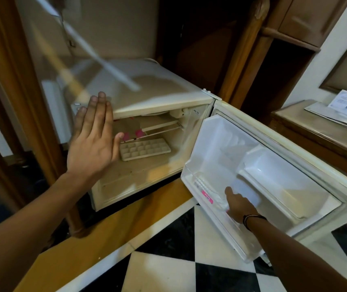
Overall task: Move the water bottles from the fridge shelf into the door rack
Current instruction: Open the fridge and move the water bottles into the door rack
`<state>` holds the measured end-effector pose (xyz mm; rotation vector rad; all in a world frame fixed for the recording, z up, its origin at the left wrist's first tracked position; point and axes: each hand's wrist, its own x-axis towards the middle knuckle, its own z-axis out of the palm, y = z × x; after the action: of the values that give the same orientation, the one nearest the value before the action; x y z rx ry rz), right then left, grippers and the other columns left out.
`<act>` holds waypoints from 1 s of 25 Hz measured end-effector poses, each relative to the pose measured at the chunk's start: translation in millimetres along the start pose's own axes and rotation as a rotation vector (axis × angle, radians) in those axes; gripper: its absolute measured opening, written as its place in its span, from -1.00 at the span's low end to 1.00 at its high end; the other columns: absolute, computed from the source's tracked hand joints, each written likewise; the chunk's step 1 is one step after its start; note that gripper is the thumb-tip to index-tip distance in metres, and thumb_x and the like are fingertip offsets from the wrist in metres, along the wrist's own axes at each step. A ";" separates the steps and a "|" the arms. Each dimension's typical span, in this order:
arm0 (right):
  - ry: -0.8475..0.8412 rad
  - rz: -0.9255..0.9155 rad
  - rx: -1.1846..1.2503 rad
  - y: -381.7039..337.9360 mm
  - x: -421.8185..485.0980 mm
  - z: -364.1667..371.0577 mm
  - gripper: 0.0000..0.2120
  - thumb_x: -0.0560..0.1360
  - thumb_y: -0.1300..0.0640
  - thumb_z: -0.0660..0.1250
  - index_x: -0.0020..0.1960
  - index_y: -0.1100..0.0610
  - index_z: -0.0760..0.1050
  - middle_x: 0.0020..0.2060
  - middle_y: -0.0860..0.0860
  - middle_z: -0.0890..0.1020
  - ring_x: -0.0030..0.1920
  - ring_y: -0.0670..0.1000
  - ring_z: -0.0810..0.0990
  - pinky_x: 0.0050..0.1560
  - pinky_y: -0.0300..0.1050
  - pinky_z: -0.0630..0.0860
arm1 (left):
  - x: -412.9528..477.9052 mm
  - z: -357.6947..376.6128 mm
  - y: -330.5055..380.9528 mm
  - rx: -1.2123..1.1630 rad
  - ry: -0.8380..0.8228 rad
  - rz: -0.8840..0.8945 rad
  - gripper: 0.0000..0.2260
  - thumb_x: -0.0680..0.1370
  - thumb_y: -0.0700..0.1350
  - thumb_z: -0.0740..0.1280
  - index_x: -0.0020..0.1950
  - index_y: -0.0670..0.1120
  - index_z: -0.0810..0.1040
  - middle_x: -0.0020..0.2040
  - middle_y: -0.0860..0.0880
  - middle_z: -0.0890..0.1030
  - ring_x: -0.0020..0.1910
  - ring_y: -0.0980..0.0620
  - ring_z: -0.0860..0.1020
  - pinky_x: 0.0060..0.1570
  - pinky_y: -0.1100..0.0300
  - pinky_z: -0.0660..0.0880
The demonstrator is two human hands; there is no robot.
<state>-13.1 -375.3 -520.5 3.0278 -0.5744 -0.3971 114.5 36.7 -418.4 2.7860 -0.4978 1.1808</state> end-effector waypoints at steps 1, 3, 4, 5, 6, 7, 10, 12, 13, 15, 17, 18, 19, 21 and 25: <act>0.002 0.006 -0.008 -4.2 0.3 -1.7 -0.53 0.57 0.23 0.29 0.43 0.18 0.22 -0.03 0.15 0.57 -0.06 0.17 0.62 -0.11 -0.03 0.53 | 0.1 -0.3 0.1 0.001 0.003 -0.004 -0.28 0.78 0.14 -0.03 0.80 -0.31 -0.03 0.82 -0.27 -0.07 0.83 -0.21 -0.09 0.77 -0.01 -0.31; 0.049 0.012 -0.043 -19.1 3.6 -11.5 -0.53 0.57 0.25 0.26 0.44 0.23 0.22 0.00 0.18 0.57 -0.07 0.18 0.61 -0.16 -0.03 0.50 | 0.9 1.4 1.4 0.004 0.023 -0.008 -0.28 0.78 0.14 -0.03 0.80 -0.30 -0.02 0.82 -0.27 -0.06 0.83 -0.20 -0.08 0.77 -0.01 -0.31; 0.107 0.007 -0.104 -30.2 5.0 -19.1 -0.54 0.57 0.25 0.25 0.44 0.25 0.24 0.06 0.21 0.58 -0.01 0.20 0.63 -0.14 -0.01 0.52 | 1.1 2.6 1.7 0.008 0.031 -0.014 -0.29 0.78 0.14 -0.03 0.80 -0.30 -0.02 0.83 -0.26 -0.05 0.83 -0.20 -0.08 0.77 -0.01 -0.31; 0.177 -0.007 -0.196 -43.8 5.2 -28.7 -0.54 0.57 0.24 0.25 0.44 0.28 0.26 0.13 0.24 0.57 0.08 0.23 0.63 -0.06 0.02 0.56 | 1.7 3.2 1.5 0.006 0.034 -0.021 -0.29 0.79 0.14 -0.04 0.80 -0.30 -0.02 0.83 -0.26 -0.05 0.83 -0.20 -0.07 0.76 0.00 -0.31; 0.242 -0.023 -0.278 -59.3 4.6 -38.9 -0.54 0.57 0.23 0.24 0.44 0.30 0.28 0.18 0.27 0.56 0.14 0.24 0.61 0.03 0.05 0.58 | 1.7 4.0 1.2 -0.002 0.036 -0.024 -0.29 0.79 0.15 -0.04 0.81 -0.29 -0.02 0.83 -0.26 -0.05 0.83 -0.20 -0.07 0.76 0.01 -0.33; 0.296 -0.055 -0.335 -74.1 6.6 -50.6 -0.56 0.58 0.21 0.24 0.43 0.32 0.30 0.20 0.28 0.56 0.17 0.24 0.60 0.11 0.07 0.58 | 1.3 5.2 1.2 -0.009 0.039 -0.024 -0.29 0.79 0.15 -0.05 0.81 -0.29 -0.02 0.83 -0.26 -0.05 0.83 -0.20 -0.07 0.75 0.02 -0.35; 0.365 -0.079 -0.188 -104.4 20.7 -94.9 -0.62 0.59 0.28 0.26 0.39 0.30 0.34 0.22 0.27 0.53 0.18 0.25 0.59 0.15 0.07 0.54 | 0.5 5.5 1.5 -0.026 0.023 -0.021 -0.29 0.79 0.16 -0.05 0.81 -0.28 -0.02 0.82 -0.27 -0.04 0.83 -0.22 -0.06 0.76 -0.01 -0.32; 0.390 -0.074 0.013 -107.1 32.2 -115.2 -0.65 0.59 0.35 0.23 0.37 0.27 0.36 0.22 0.27 0.52 0.16 0.30 0.61 0.12 0.11 0.55 | -0.1 2.6 -2.6 -0.043 0.016 0.009 -0.30 0.79 0.16 -0.04 0.81 -0.28 0.01 0.82 -0.28 0.00 0.83 -0.22 -0.03 0.79 -0.06 -0.24; 0.399 -0.068 0.086 -104.0 37.9 -120.3 -0.68 0.60 0.36 0.22 0.35 0.26 0.39 0.21 0.26 0.53 0.15 0.31 0.61 0.12 0.12 0.54 | 0.0 0.5 -6.0 -0.044 0.017 0.029 -0.30 0.79 0.16 -0.04 0.81 -0.27 0.02 0.82 -0.27 0.01 0.83 -0.21 -0.02 0.80 -0.09 -0.19; 0.407 -0.052 0.172 -96.6 48.6 -122.2 -0.73 0.61 0.34 0.22 0.30 0.23 0.44 0.19 0.25 0.55 0.15 0.30 0.60 0.14 0.12 0.55 | 0.5 -5.0 -15.0 -0.048 0.015 0.042 -0.31 0.79 0.16 -0.04 0.81 -0.24 0.03 0.83 -0.25 0.01 0.83 -0.18 -0.05 0.80 -0.07 -0.18; 0.437 -0.021 0.240 -90.8 56.7 -120.7 -0.77 0.63 0.25 0.28 0.28 0.21 0.44 0.16 0.23 0.59 0.13 0.28 0.62 0.13 0.11 0.56 | 2.8 -9.2 -20.4 -0.065 0.020 0.030 -0.32 0.80 0.16 -0.03 0.81 -0.23 0.03 0.83 -0.22 -0.03 0.84 -0.14 -0.10 0.79 0.01 -0.27; 0.458 -0.009 0.276 -89.7 59.5 -119.7 -0.76 0.64 0.19 0.32 0.28 0.20 0.43 0.13 0.21 0.61 0.11 0.27 0.63 0.10 0.11 0.57 | 3.5 -9.6 -21.2 -0.060 0.021 0.026 -0.32 0.80 0.16 -0.03 0.81 -0.23 0.03 0.83 -0.22 -0.04 0.84 -0.13 -0.11 0.78 0.03 -0.29; 0.476 -0.002 0.306 -88.0 61.8 -117.9 -0.73 0.63 0.14 0.36 0.28 0.19 0.42 0.10 0.20 0.63 0.08 0.27 0.64 0.09 0.11 0.58 | 3.8 -9.0 -20.1 -0.049 0.022 0.026 -0.32 0.80 0.15 -0.03 0.81 -0.24 0.03 0.83 -0.22 -0.03 0.84 -0.13 -0.11 0.78 0.03 -0.29; 0.486 0.001 0.321 -84.9 66.7 -114.2 -0.71 0.61 0.15 0.38 0.27 0.17 0.40 0.07 0.22 0.65 0.05 0.29 0.66 0.07 0.13 0.60 | 3.9 -7.3 -18.1 -0.019 0.031 0.030 -0.33 0.80 0.14 -0.02 0.81 -0.25 0.05 0.83 -0.23 -0.01 0.84 -0.14 -0.09 0.78 0.01 -0.27; 0.604 0.018 0.197 -94.8 67.6 -116.7 -0.66 0.57 0.10 0.39 0.28 0.19 0.43 0.09 0.22 0.60 0.07 0.27 0.63 0.00 0.13 0.60 | 4.6 -3.8 -15.1 0.072 0.046 0.036 -0.35 0.80 0.10 -0.03 0.81 -0.25 0.01 0.83 -0.24 -0.05 0.84 -0.17 -0.10 0.75 0.04 -0.36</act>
<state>111.3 -313.3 -431.8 3.0696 -0.6106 0.5925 119.7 50.4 -411.6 2.8133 -0.5145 1.2920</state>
